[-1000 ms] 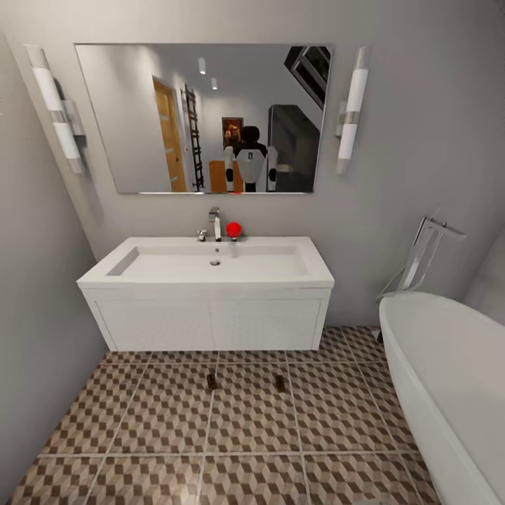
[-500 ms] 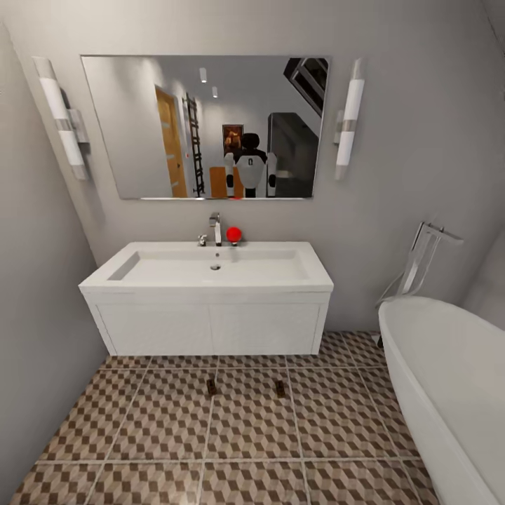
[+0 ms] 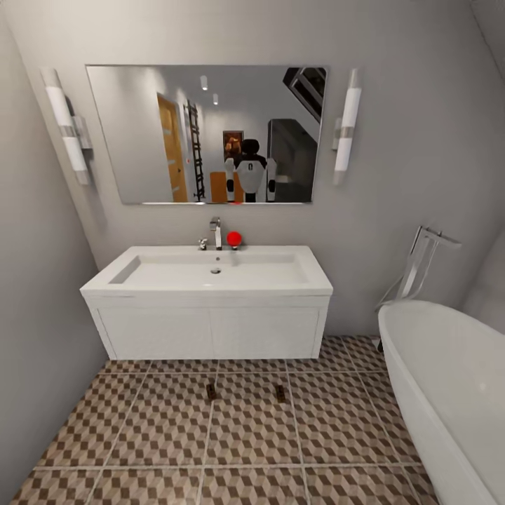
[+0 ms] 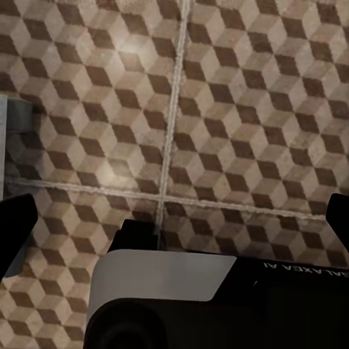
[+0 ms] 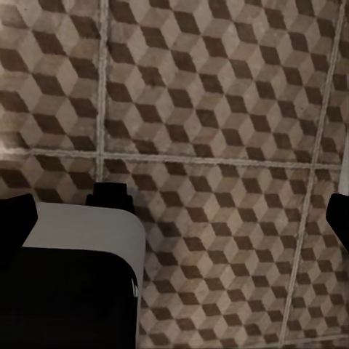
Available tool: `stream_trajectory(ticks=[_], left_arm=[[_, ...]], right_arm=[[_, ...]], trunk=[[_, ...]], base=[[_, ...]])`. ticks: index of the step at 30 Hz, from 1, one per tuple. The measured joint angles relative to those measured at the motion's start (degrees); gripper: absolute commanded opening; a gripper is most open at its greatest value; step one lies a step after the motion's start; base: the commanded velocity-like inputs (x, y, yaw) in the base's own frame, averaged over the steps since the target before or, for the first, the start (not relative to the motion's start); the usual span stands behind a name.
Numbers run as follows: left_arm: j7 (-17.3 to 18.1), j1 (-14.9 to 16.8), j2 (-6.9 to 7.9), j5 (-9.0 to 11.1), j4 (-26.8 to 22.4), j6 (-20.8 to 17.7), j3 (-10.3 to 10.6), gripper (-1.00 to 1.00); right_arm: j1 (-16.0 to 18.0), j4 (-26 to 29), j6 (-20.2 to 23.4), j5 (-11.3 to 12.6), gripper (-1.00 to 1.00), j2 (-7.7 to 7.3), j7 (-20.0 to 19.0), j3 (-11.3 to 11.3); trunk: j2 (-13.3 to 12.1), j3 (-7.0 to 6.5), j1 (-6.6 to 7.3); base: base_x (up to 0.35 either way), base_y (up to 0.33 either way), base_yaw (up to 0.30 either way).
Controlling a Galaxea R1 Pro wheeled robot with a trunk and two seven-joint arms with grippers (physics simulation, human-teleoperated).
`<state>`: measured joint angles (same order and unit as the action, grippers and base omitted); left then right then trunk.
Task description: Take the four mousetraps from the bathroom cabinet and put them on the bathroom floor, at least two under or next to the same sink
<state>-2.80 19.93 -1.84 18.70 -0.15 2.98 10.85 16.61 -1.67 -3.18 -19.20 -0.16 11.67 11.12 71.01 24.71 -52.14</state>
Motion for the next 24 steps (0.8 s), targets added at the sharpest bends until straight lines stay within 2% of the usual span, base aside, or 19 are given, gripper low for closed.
stream_trajectory(ticks=[24], left_arm=[[0.0, 0.0, 0.01, 0.0, 0.0, 0.0, 0.0, 1.0]], right_arm=[[-1.2, 0.0, 0.5, 0.1, 1.0, -1.17, -0.1, 0.0]], trunk=[[0.0, -0.27, 0.0]], base=[[0.0, 0.0, 0.0]])
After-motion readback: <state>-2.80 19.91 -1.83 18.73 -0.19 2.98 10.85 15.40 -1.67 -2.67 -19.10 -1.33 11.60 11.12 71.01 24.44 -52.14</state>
